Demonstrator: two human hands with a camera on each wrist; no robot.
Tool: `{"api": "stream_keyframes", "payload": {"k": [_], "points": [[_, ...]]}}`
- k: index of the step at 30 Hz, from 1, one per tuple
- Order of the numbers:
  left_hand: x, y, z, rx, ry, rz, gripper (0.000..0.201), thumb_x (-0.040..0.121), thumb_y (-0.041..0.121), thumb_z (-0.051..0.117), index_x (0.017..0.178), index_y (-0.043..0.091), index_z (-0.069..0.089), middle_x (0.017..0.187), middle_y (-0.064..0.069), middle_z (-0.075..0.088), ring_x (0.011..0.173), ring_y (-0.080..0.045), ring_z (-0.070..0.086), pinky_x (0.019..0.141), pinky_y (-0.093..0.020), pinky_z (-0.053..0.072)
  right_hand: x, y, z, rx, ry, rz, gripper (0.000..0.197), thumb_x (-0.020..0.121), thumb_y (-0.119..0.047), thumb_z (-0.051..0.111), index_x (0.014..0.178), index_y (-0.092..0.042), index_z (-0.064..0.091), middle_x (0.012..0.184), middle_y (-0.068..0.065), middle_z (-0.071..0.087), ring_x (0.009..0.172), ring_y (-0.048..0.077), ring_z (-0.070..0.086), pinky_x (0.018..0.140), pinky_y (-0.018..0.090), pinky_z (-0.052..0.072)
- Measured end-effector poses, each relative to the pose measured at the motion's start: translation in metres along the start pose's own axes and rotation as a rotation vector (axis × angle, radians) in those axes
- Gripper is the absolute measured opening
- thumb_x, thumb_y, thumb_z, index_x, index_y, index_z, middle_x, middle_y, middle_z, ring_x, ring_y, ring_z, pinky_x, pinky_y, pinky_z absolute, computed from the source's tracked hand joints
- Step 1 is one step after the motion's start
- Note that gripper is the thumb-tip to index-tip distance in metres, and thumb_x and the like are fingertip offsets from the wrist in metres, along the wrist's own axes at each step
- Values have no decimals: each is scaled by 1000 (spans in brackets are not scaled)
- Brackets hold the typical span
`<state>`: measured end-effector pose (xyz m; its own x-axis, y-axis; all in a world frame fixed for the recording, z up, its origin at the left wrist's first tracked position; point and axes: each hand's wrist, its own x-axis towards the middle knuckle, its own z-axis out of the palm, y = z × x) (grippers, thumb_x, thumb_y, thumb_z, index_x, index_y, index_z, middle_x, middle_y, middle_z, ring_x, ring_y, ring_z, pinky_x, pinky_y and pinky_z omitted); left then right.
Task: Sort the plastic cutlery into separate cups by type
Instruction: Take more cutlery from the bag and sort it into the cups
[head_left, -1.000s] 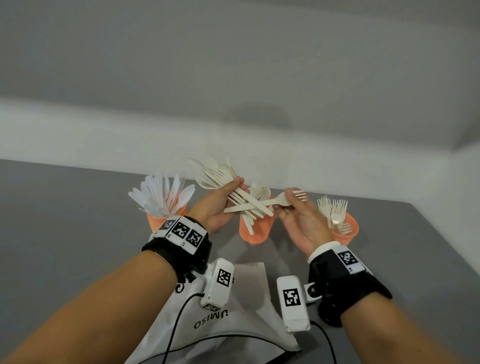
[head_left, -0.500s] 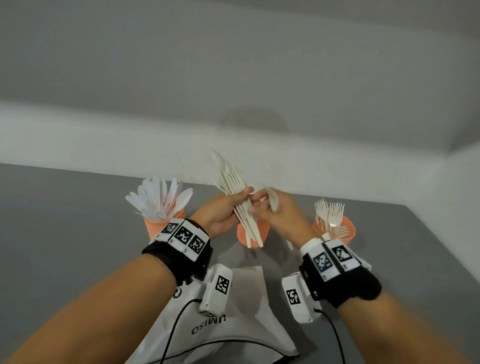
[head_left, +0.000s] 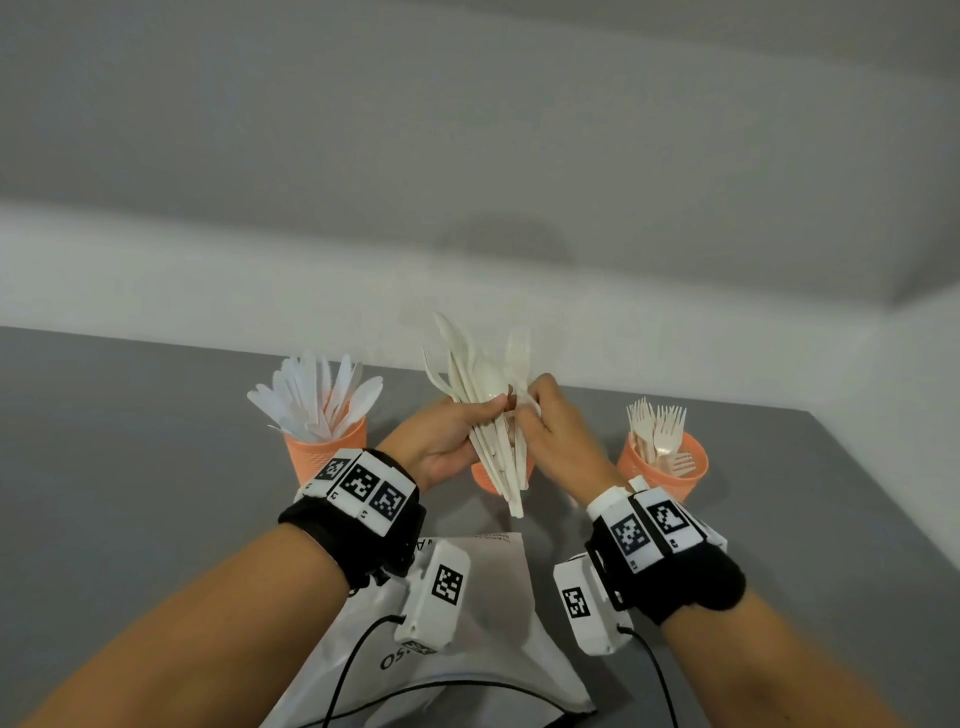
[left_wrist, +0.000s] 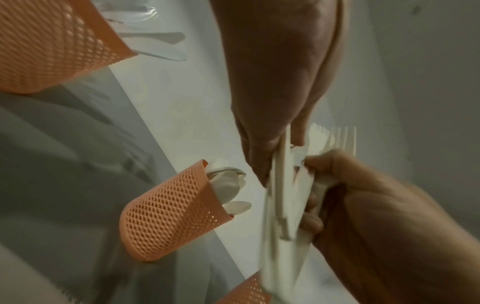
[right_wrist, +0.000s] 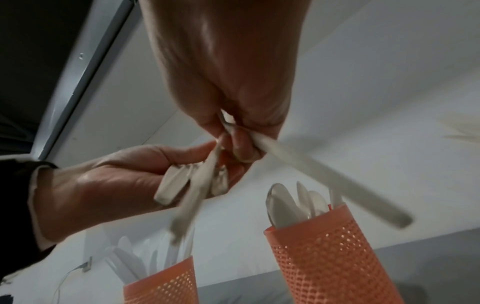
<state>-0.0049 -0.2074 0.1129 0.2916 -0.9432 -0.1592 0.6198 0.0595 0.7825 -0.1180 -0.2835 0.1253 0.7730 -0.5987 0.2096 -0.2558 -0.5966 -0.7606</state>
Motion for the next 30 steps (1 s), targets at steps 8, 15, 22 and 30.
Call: {"api": "stream_keyframes", "payload": {"k": [8,15,22,30], "points": [[-1,5,2,-84,56,-7,19,95,3,41,90,4,59,85,-9,66,80,-19,67,70,-33,60,3,5,-2,328,43,165,16,90,-4,35,103,-8,43,70,2,57,60,16,55,63,31,48],[-1,5,9,-136,23,4,24,98,10,39,100,1,61,91,-12,70,82,-20,71,74,-32,59,8,11,11,306,-40,213,30,96,-33,44,110,-11,59,102,10,69,93,22,66,89,44,53],[7,-6,26,-91,145,-30,31,100,16,37,119,-3,51,102,-16,61,91,-24,62,69,-32,58,10,13,4,320,-55,190,23,97,-19,44,105,-7,62,101,12,68,97,25,65,89,38,52],[19,-15,48,308,180,-229,29,100,22,37,89,2,54,65,-9,59,62,-23,65,55,-37,55,6,28,-12,120,75,189,24,99,-21,34,110,-5,48,91,8,58,83,21,57,83,40,50]]}}
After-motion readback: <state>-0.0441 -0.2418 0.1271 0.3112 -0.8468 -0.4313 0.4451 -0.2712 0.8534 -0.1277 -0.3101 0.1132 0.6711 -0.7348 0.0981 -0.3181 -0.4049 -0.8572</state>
